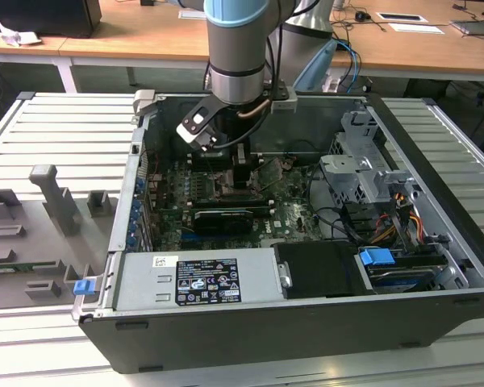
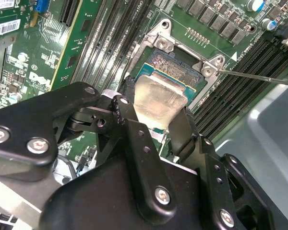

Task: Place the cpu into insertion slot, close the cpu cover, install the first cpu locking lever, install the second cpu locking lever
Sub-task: 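Place the cpu into insertion slot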

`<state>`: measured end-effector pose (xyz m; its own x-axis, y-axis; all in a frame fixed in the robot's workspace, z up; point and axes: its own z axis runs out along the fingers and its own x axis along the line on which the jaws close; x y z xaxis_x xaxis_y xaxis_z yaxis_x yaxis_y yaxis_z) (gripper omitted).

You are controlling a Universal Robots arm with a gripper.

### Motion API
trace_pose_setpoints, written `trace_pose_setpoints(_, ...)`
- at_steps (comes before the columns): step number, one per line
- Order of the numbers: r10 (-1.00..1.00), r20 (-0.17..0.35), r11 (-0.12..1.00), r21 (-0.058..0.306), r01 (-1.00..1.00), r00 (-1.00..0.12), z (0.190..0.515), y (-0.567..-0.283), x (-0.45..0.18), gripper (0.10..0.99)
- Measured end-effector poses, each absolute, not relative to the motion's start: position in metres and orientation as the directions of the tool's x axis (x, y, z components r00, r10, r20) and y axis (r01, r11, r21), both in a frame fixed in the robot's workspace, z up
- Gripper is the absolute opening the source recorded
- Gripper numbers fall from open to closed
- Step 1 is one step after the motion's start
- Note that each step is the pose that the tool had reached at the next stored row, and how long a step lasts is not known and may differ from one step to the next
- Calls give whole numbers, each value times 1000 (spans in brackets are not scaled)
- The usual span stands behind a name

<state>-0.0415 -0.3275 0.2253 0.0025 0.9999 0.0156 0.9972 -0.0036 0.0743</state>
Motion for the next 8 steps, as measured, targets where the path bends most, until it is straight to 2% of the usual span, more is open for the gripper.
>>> trace_pose_setpoints(8, 1000, 16, -10, 74, 997, 9, 215, -322, -45, 525)
